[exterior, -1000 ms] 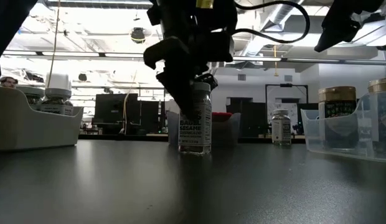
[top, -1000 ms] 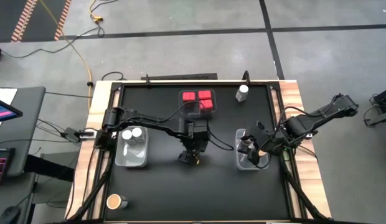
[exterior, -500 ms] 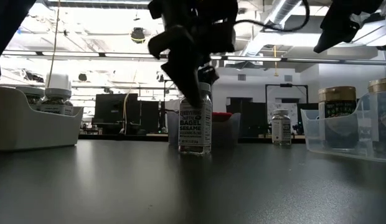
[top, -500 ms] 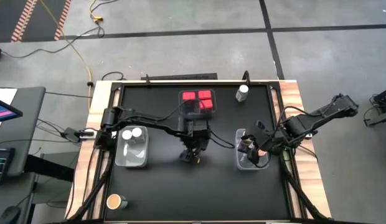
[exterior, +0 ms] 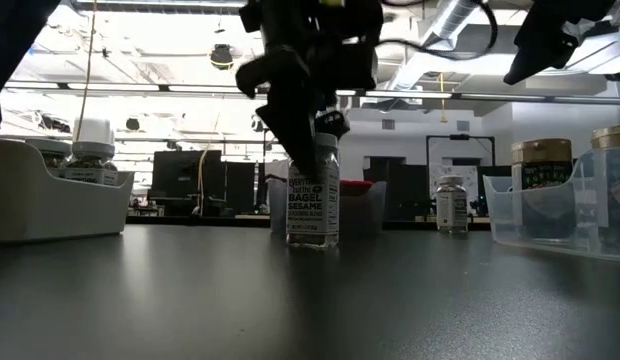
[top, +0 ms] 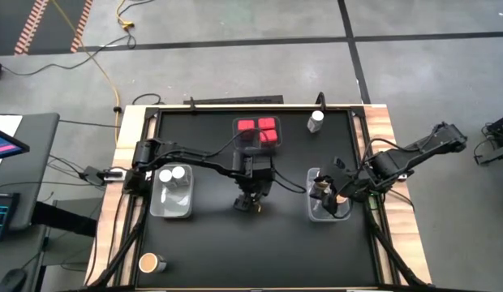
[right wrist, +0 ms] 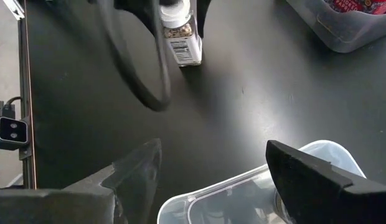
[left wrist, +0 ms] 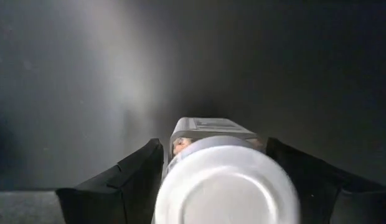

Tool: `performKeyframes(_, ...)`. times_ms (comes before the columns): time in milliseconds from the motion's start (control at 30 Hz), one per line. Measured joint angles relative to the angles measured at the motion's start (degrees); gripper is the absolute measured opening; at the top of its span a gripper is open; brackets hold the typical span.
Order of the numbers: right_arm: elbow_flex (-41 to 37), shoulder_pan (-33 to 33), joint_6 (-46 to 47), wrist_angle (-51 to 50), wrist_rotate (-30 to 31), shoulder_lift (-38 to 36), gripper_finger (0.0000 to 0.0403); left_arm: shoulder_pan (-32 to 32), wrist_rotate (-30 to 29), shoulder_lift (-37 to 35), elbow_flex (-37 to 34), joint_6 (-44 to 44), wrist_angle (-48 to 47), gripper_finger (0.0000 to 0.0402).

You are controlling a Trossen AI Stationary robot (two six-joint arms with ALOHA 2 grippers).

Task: Sort spices by type
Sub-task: Put the bottom white seasoning bottle into the white bin

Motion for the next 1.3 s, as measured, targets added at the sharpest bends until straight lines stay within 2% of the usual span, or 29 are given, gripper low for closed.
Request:
performKeyframes(200,0.0,0.0,0.0,0.0,0.0,0.0,0.0315,0.1,-0.4,0.1,0.0,-0.7,0.9,0.0264)
performKeyframes(567,0.0,0.0,-0.3,0.0,0.0,0.0,0.0315,0.0,-0.5,0.1,0.0,-0.5,0.4,0.0199)
performKeyframes(733,0.0,0.0,-0.4,-0.1,0.0,0.0,0.0315,0.0,-0.5,0.1,0.1,-2.4,-0.6,0.0195)
performKeyframes(1100,0.0,-2.0,-2.2,1.9,0.0,0.1,0.0315,0.3,0.5,-0.2,12.2,-6.6,-22.0,0.0195)
performKeyframes(1200,0.0,-2.3,-3.0,3.1,0.0,0.2,0.0315,0.3,0.4,-3.3,11.6,-7.4,-24.8,0.0195)
performKeyframes(1300,0.0,-2.8,-3.5,3.9,0.0,0.6,0.0315,0.3,-2.2,-9.4,6.6,-11.0,-25.6,0.0195)
